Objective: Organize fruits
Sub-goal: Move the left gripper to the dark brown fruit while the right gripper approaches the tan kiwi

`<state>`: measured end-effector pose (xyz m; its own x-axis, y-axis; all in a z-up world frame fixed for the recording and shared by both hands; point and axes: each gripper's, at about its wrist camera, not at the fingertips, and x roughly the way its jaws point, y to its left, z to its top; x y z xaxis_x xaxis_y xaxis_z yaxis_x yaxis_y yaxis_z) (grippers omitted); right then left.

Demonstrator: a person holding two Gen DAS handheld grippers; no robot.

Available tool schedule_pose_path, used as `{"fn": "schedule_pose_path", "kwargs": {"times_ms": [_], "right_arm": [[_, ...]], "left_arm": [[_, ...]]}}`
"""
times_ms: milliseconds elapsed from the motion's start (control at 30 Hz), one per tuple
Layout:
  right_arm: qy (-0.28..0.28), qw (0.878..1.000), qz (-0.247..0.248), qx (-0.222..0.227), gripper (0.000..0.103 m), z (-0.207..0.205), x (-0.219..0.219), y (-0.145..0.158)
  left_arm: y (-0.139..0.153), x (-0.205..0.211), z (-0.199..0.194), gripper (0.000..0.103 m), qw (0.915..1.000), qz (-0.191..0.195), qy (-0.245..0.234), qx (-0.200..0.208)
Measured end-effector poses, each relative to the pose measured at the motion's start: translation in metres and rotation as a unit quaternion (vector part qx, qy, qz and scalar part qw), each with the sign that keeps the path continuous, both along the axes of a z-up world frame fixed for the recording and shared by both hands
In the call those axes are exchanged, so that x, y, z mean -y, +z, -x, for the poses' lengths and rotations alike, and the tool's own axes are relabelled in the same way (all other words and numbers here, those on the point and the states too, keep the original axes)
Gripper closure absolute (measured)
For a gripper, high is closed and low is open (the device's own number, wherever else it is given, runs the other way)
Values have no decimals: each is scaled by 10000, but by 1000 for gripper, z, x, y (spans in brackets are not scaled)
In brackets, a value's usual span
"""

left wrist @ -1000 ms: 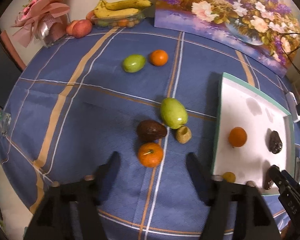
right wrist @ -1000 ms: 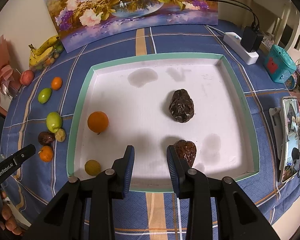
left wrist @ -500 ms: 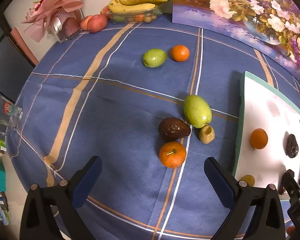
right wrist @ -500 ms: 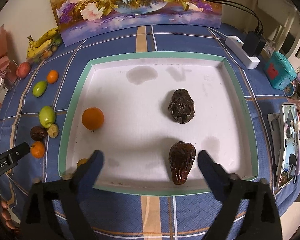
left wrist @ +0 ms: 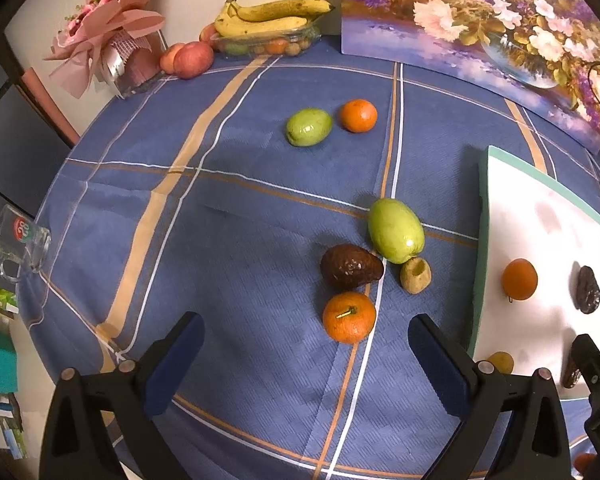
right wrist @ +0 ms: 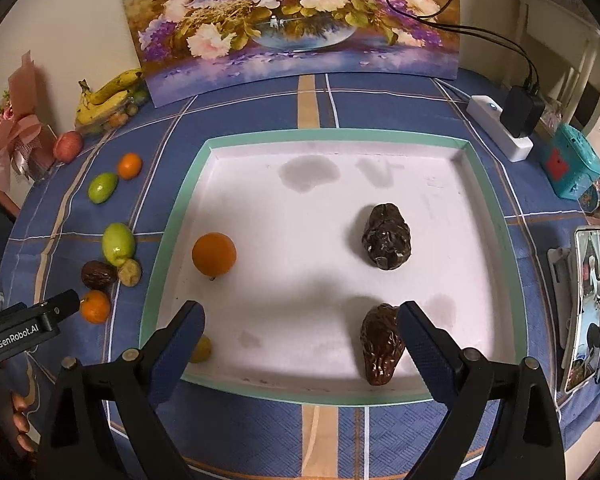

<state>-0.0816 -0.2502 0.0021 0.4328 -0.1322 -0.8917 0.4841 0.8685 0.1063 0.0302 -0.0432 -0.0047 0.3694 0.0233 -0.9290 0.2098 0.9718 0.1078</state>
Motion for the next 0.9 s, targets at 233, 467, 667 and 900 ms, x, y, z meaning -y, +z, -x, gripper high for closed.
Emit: {"fn": "schedule_pose_path", "kwargs": {"times_ms": [233, 467, 667, 900], "right_arm": [[127, 9994, -192, 250, 6, -9, -9, 4], [497, 9974, -20, 524, 6, -26, -36, 9], [689, 9956, -148, 617, 6, -42, -57, 12], [990, 9927, -356, 586, 6, -58, -75, 12]], "left_arm": [[6, -15, -7, 0, 9997, 79, 135, 171], [9, -36, -18, 0, 9987, 177, 411, 248], [11, -57, -27, 0, 9970, 251, 649, 341], [16, -68, -34, 0, 9957, 306, 718, 500]]}}
